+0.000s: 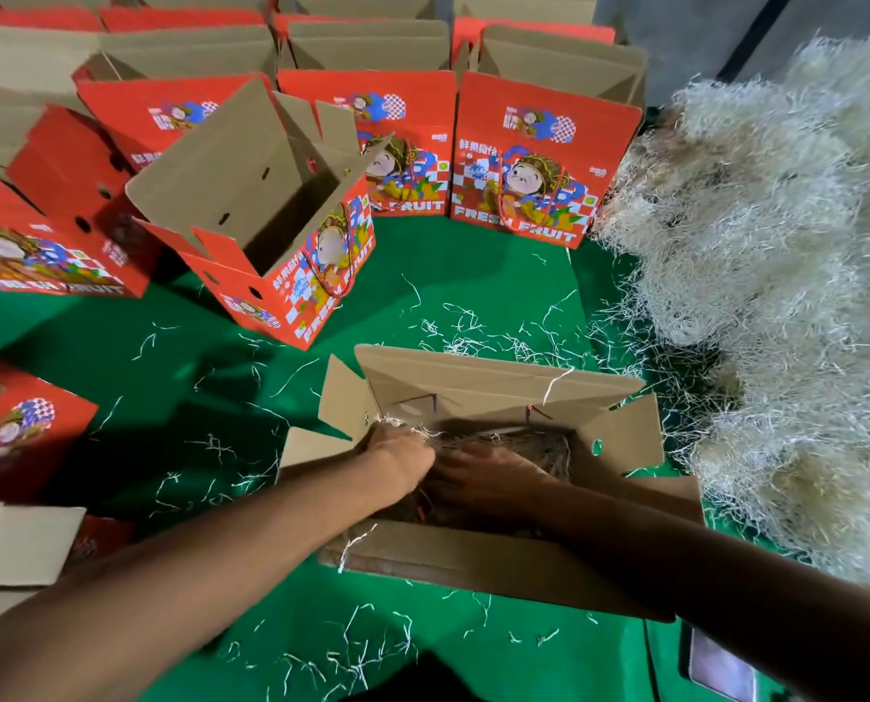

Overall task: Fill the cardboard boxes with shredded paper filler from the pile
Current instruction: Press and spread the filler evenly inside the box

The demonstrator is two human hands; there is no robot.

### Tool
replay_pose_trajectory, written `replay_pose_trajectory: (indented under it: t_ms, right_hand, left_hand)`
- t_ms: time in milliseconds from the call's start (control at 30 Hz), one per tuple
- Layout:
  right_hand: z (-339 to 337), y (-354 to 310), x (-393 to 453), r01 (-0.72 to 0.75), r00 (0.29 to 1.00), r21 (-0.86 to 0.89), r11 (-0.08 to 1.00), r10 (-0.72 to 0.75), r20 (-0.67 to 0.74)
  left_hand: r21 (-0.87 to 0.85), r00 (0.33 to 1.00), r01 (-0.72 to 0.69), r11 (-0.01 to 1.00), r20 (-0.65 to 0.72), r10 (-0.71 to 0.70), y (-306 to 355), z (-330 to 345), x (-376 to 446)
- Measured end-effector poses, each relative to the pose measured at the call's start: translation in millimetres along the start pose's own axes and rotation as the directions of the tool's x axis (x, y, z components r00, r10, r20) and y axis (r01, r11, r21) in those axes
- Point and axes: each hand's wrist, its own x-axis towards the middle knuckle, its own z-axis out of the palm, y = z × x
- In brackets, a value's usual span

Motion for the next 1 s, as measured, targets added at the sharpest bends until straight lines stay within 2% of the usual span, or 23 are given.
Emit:
replay_pose_trajectory:
  t_ms: [100, 133, 200, 267, 367, 500, 600, 733, 767, 833, 933, 1000]
  right_hand:
    - [7.1, 1.0, 4.3, -0.045, 0.999, 0.068, 0.997, 0.044, 0.015]
    - [10.7, 0.6, 3.8, -0.101, 0.995, 0.121, 0.987, 0.098, 0.033]
    - [15.3, 0.4, -0.2, -0.277, 0.954, 0.152, 0.949, 0.253, 0.161]
    - [17.1, 2.5, -4.4, -0.392, 0.892, 0.035, 0.919, 0.370, 0.258]
    - [15.8, -3.1, -4.8, -0.450, 0.826, -0.058, 0.891, 0.440, 0.352]
    - [8.8, -18.9, -0.6, -0.417, 0.759, -0.172, 0.893, 0.446, 0.475]
    - [-7.0, -13.2, -6.3, -0.436, 0.789, -0.082, 0.896, 0.425, 0.444]
    - [-23.6, 4.9, -27.5, -0.455, 0.878, 0.172, 0.874, 0.409, 0.249]
    - [-26.4, 8.7, -32.7, -0.445, 0.893, 0.262, 0.856, 0.400, 0.208]
    - [-24.5, 12.3, -35.5, -0.413, 0.910, 0.357, 0.838, 0.393, 0.131]
    - [-21.1, 10.5, -30.0, -0.465, 0.885, 0.251, 0.849, 0.454, 0.104]
    - [-18.4, 7.9, -29.8, -0.508, 0.857, 0.128, 0.852, 0.483, 0.181]
  left_hand:
    - [0.097, 0.996, -0.038, 0.995, 0.087, 0.029, -1.3, 9.8, 6.3]
    - [0.134, 0.994, -0.038, 0.990, 0.110, 0.023, -0.8, 12.1, 7.7]
    - [0.205, 0.990, -0.039, 0.978, 0.142, 0.010, -4.5, 16.8, 13.8]
    - [0.261, 0.989, -0.069, 0.963, 0.142, 0.033, -12.3, 23.2, 22.6]
    - [0.319, 0.990, -0.092, 0.943, 0.129, 0.053, -19.7, 32.9, 34.8]
    - [0.361, 0.989, -0.098, 0.927, 0.141, 0.049, -12.8, 37.8, 37.4]
    - [0.425, 0.989, -0.100, 0.900, 0.138, 0.044, -12.2, 36.6, 32.8]
    - [0.375, 0.977, -0.021, 0.927, 0.203, -0.059, 3.9, 30.8, 16.7]
    - [0.340, 0.982, -0.020, 0.940, 0.185, -0.046, 7.4, 26.0, 10.7]
    - [0.258, 0.996, -0.084, 0.963, 0.042, 0.076, 15.1, 15.7, -2.7]
    - [0.148, 0.951, -0.215, 0.965, -0.195, 0.242, 25.0, 5.1, -16.0]
    - [0.085, 0.922, -0.266, 0.960, -0.268, 0.279, 31.4, 9.0, -12.7]
